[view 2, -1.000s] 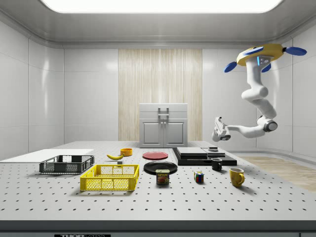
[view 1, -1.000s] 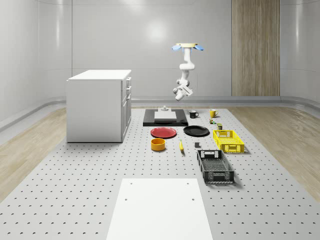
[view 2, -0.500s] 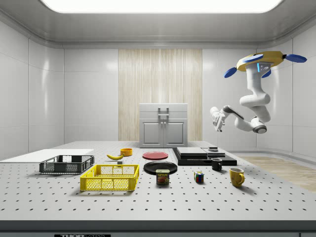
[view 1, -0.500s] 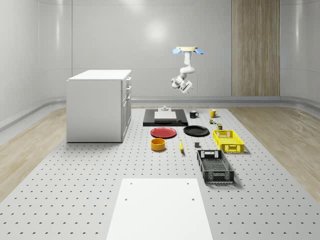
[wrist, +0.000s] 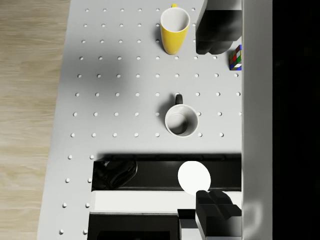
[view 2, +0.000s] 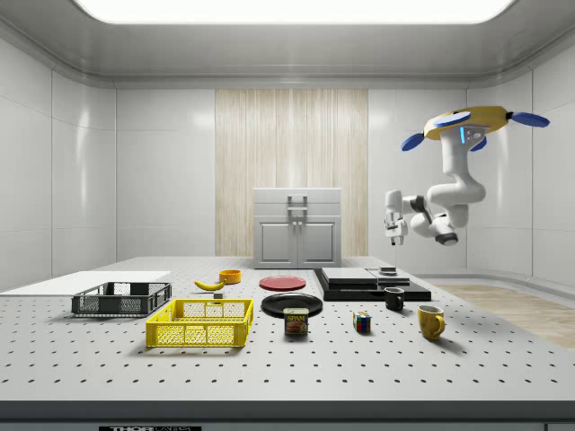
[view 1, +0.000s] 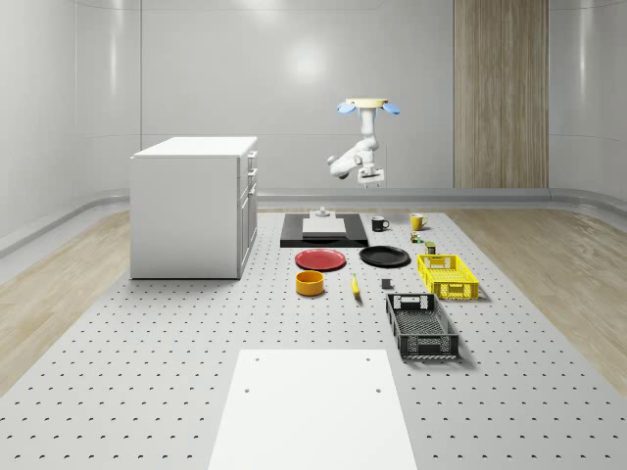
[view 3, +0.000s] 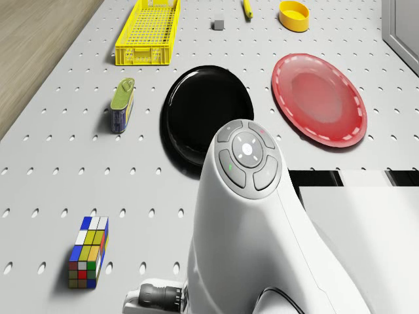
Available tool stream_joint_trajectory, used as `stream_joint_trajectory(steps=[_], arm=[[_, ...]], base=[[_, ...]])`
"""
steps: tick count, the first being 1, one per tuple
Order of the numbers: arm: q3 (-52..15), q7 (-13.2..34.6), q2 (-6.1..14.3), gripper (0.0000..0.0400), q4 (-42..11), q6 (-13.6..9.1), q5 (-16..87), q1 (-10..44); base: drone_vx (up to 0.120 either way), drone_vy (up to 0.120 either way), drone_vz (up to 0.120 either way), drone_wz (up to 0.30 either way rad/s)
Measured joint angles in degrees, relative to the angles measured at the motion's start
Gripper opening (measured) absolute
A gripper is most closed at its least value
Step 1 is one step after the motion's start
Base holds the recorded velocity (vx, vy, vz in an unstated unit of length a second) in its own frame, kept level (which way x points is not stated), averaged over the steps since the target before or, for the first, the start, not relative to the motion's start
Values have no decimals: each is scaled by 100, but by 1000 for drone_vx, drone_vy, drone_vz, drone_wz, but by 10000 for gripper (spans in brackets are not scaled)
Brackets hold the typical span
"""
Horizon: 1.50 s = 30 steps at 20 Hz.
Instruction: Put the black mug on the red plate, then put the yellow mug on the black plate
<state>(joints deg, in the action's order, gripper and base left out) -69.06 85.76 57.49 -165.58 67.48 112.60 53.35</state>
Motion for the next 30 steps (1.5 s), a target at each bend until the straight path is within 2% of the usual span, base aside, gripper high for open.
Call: stream_joint_trajectory(steps=[4, 9, 23, 28, 30], arm=[[-158, 216, 176, 400, -29, -70, 95, 319], [-279, 372, 361, 400, -35, -37, 91, 535], [-467, 585, 804, 400, -10, 281, -100, 788], [-515, 635, 948, 400, 0, 409, -176, 841], [-517, 650, 1009, 400, 6, 469, -191, 857]], base=[[0, -40, -120, 0], [0, -32, -120, 0], [0, 14, -120, 0], [88, 0, -112, 0], [0, 0, 0, 0]])
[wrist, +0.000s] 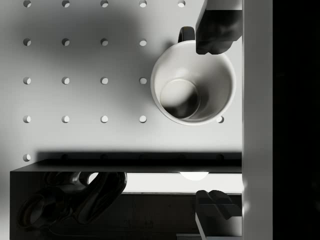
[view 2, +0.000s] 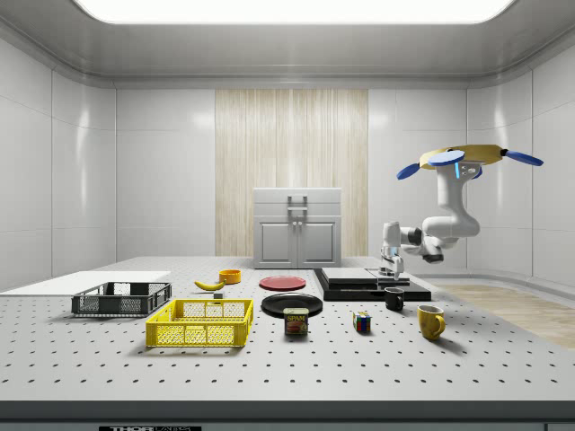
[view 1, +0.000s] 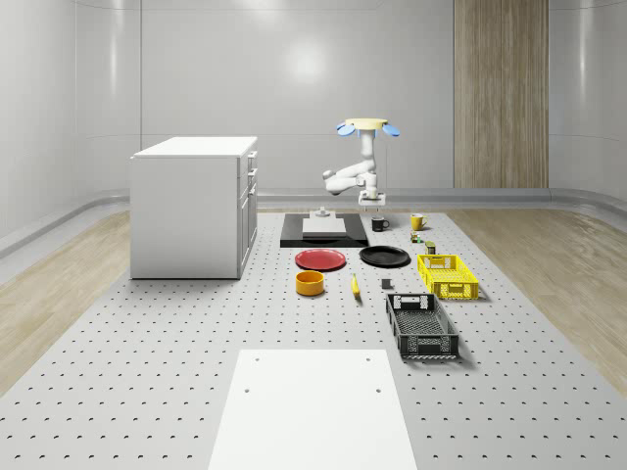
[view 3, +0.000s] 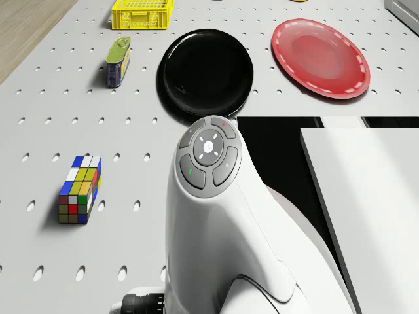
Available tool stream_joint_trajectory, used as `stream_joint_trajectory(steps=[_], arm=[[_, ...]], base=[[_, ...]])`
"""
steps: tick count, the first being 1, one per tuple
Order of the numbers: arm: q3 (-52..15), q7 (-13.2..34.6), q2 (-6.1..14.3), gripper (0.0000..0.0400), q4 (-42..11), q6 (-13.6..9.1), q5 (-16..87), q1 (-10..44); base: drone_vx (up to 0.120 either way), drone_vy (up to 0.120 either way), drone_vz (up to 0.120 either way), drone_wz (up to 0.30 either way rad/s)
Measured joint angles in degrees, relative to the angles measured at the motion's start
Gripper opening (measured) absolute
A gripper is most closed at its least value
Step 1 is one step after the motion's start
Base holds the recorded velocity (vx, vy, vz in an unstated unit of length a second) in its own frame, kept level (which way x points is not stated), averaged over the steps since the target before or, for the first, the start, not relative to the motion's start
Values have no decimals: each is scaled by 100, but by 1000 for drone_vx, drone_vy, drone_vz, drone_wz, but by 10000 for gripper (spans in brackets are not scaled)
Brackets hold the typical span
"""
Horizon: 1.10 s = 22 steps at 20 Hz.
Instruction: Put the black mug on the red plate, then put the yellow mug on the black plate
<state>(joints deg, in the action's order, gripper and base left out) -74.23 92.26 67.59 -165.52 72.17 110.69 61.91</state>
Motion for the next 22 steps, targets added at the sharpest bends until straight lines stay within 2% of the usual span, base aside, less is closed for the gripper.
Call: stream_joint_trajectory(steps=[11, 22], arm=[[692, -64, 456, 400, 162, 669, 567, -17], [1071, -65, 688, 400, 313, 1060, 882, 53]], base=[[0, 0, 0, 0], [0, 0, 0, 0]])
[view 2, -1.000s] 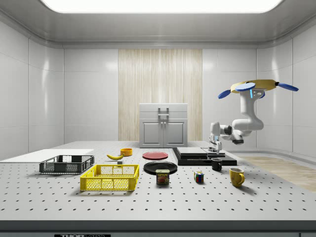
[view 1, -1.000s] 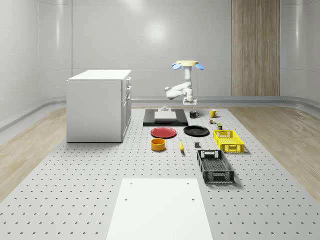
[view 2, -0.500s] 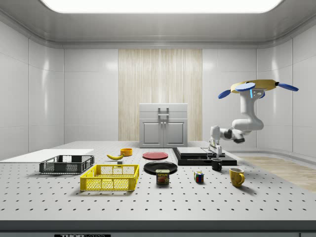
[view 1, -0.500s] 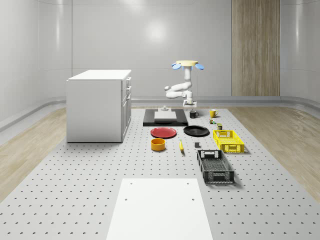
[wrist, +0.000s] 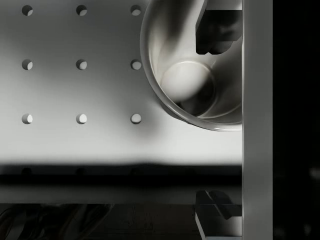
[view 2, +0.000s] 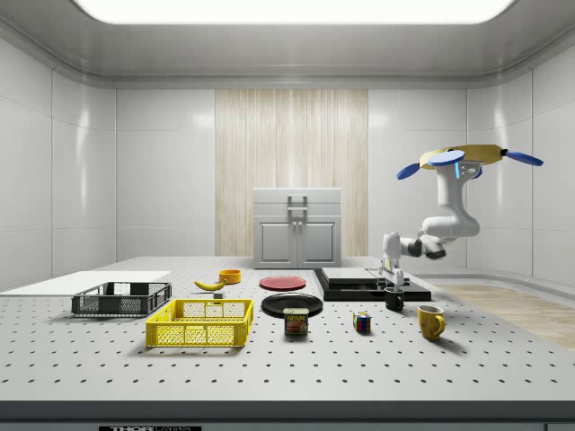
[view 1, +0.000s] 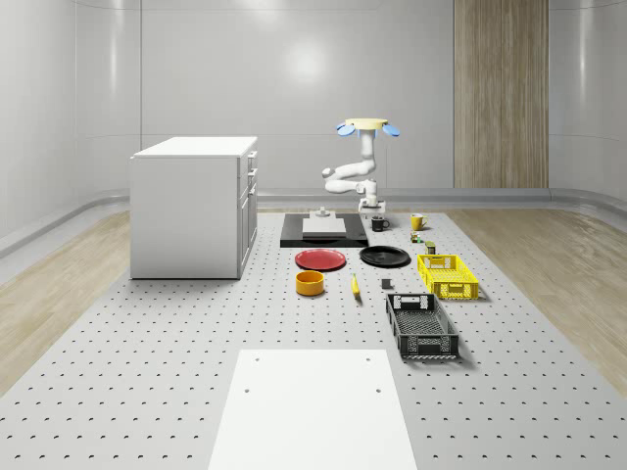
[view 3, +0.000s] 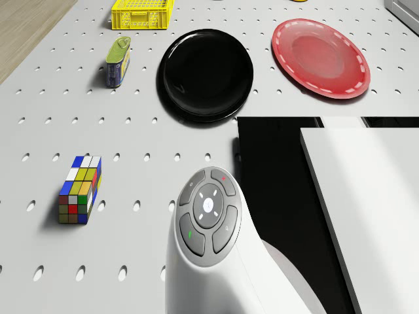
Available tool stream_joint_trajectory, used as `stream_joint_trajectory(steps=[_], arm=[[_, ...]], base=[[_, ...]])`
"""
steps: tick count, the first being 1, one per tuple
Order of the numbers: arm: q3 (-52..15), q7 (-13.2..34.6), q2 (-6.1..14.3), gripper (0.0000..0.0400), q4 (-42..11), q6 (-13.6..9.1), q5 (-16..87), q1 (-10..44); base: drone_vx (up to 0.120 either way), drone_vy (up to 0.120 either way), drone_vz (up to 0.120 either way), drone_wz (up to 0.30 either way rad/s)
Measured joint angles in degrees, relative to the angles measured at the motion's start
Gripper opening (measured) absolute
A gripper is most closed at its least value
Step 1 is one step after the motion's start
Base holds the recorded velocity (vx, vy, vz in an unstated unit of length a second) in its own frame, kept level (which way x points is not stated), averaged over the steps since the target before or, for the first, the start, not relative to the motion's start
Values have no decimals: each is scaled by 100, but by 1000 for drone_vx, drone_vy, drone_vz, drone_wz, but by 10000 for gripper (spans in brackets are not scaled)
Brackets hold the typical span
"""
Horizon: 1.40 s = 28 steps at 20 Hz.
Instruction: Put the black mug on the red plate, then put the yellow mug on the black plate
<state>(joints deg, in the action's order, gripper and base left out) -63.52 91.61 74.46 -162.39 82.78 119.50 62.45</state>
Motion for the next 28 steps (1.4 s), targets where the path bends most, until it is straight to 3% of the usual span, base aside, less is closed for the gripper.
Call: stream_joint_trajectory(steps=[8, 12, 16, 22, 28], arm=[[-9, 35, 41, 400, 106, 89, -9, 128], [-22, 53, 70, 226, 127, 124, -28, 164], [-34, 69, 104, 153, 137, 158, -47, 190], [-61, 93, 153, 120, 140, 198, -87, 221], [-404, 157, 171, 112, 32, 70, -422, 236]], base=[[0, 0, 0, 0], [0, 0, 0, 0], [0, 0, 0, 0], [0, 0, 0, 0], [0, 0, 40, 0]])
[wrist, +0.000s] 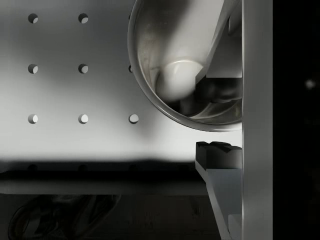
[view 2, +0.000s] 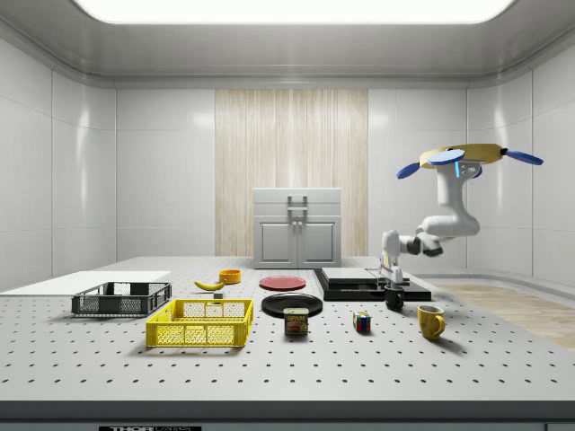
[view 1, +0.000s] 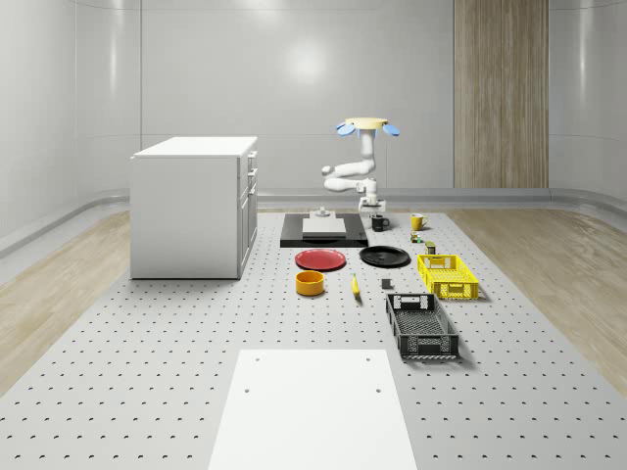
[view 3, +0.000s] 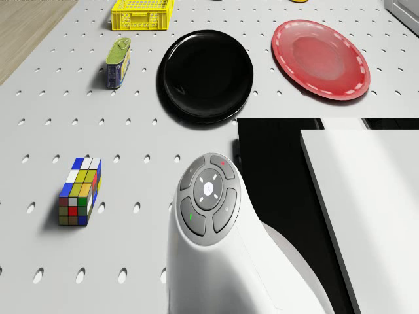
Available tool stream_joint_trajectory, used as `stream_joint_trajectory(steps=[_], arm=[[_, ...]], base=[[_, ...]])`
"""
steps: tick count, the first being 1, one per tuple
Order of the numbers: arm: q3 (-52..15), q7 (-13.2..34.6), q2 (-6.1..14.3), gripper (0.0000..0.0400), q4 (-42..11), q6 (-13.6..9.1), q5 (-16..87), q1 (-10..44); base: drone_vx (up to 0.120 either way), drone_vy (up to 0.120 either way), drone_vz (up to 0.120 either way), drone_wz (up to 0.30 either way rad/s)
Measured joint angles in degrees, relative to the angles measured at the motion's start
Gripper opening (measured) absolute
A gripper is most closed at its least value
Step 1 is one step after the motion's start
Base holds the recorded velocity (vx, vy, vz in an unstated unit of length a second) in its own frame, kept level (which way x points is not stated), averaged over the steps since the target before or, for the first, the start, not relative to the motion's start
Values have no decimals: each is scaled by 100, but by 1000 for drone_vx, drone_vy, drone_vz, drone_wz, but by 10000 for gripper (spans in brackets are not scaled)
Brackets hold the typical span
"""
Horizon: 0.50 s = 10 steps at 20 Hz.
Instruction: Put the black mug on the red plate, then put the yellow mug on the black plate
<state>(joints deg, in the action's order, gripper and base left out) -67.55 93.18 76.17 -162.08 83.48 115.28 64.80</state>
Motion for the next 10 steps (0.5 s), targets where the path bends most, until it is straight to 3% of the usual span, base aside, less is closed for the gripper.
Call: stream_joint_trajectory(steps=[10], arm=[[-577, 119, 66, 110, -124, -141, -575, 68]], base=[[0, 0, 120, 0]])
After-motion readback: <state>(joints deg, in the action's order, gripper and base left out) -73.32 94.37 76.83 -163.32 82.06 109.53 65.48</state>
